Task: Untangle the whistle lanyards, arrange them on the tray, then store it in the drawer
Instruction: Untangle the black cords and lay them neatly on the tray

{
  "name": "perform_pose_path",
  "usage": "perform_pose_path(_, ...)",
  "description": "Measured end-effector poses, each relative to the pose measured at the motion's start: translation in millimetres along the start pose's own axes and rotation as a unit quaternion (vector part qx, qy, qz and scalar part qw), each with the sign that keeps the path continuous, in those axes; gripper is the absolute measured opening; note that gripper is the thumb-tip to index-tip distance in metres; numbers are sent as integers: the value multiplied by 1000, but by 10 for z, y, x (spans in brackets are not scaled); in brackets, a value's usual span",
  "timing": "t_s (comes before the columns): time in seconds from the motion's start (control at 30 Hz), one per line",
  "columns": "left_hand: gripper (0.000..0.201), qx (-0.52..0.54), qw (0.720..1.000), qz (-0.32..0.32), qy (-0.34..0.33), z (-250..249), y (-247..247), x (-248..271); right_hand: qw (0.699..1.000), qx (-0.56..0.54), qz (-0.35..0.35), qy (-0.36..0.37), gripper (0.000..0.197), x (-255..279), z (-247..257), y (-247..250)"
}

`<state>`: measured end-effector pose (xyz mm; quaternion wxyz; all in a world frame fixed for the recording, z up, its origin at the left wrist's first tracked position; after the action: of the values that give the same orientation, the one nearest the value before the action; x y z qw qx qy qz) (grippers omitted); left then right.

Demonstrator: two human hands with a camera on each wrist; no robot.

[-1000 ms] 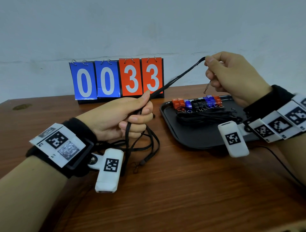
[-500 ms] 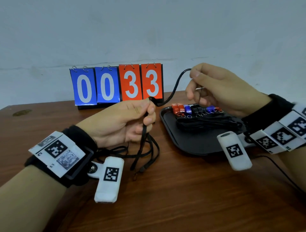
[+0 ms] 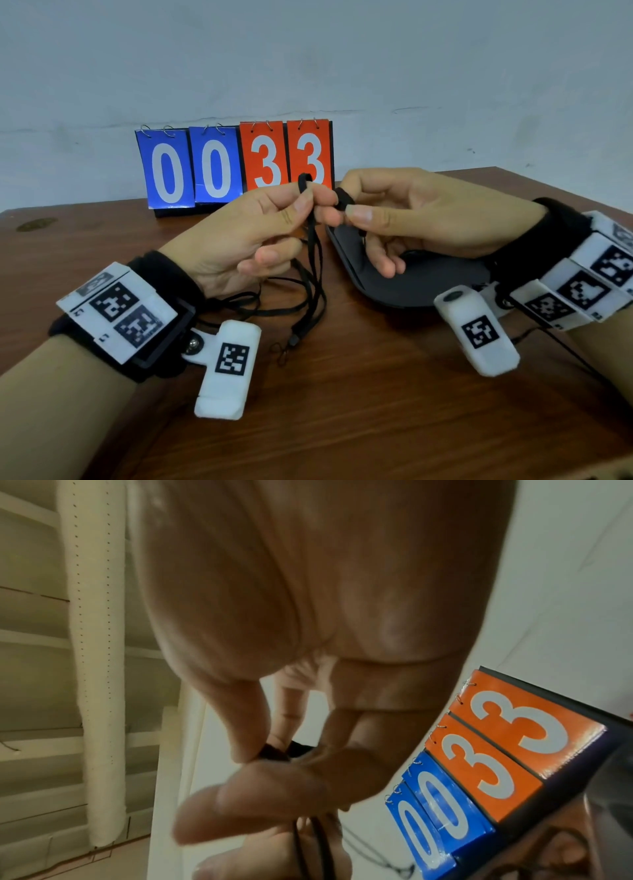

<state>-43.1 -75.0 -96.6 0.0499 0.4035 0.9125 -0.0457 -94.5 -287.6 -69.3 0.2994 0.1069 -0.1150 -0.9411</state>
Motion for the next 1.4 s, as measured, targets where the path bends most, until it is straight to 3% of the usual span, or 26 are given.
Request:
perform_pose_path(0.1, 31, -3, 1000, -10, -12, 9, 27, -12, 1000, 11, -23, 4, 17, 0, 10, -14)
perform_pose_path(0.23, 33, 12, 1000, -15, -20, 25, 55, -32, 984, 146, -97, 27, 26, -21, 33, -7)
perform_pose_path(0.3, 32, 15, 999, -14, -25, 34, 61, -44, 984, 136, -107, 28, 19, -31, 28, 3)
perform_pose_path(0.53, 28, 41, 998, -3, -54, 40, 63, -59, 990, 119, -75, 9, 10, -24, 15, -28)
perform_pose_path(0.8, 31, 26, 997, 13, -72, 64, 63, -54, 987, 153, 8, -38, 28, -1, 43, -63)
perform_pose_path(1.13, 22, 62, 997, 12, -39, -5, 193, -62, 990, 133, -40, -31, 23, -15, 11, 54)
perform_pose_path(1.4, 24, 75, 996, -35, -33, 7, 268, -91, 986, 160, -48, -22, 19, -7, -11, 119)
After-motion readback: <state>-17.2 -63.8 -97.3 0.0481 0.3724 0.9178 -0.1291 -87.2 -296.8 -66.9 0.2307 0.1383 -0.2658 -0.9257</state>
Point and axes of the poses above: each hand's wrist, its own x-axis away from the middle knuckle, its own y-axis out of the back of the hand, z = x × y, the point moved 1 cm from there along -x, towards the middle knuckle, and after that the axes turned 10 degrees about -x, right-handed, at the moved point
